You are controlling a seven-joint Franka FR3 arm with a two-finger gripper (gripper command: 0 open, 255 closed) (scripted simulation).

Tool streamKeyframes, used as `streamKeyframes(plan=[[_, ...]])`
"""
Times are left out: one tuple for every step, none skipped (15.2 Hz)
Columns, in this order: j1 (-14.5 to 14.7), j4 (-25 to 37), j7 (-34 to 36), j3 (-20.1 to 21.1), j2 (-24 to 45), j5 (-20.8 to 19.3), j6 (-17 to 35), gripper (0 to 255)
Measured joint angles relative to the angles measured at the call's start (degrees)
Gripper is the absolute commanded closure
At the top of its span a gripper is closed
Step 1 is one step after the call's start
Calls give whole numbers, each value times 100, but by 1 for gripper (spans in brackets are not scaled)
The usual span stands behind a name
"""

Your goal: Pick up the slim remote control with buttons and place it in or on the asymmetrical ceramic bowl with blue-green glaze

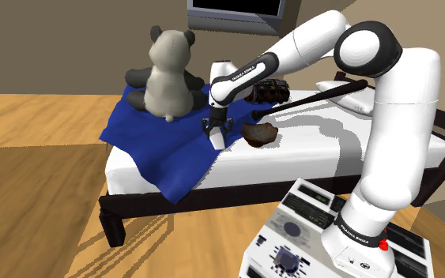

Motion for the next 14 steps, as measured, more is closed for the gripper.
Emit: streamKeyframes(plan=[[-1,31,-3,2,-23,4,-54,255],[-9,58,-18,0,-50,10,-107,255],[-9,78,-17,3,-85,15,-162,255],[-9,129,-20,5,-108,20,-235,255],[-6,152,-17,10,-163,27,-313,255],[-14,175,-30,10,-208,36,-380,255],[-21,200,-43,9,-247,43,-443,255],[-19,251,-42,11,-261,46,-508,255],[-14,277,-35,15,-292,49,-566,255],[-8,309,-27,21,-320,52,-626,255],[-14,347,-38,20,-356,59,-700,255],[-17,386,-45,21,-392,66,-774,255],[-16,412,-44,23,-436,71,-842,255],[-19,452,-50,24,-460,75,-907,255]])
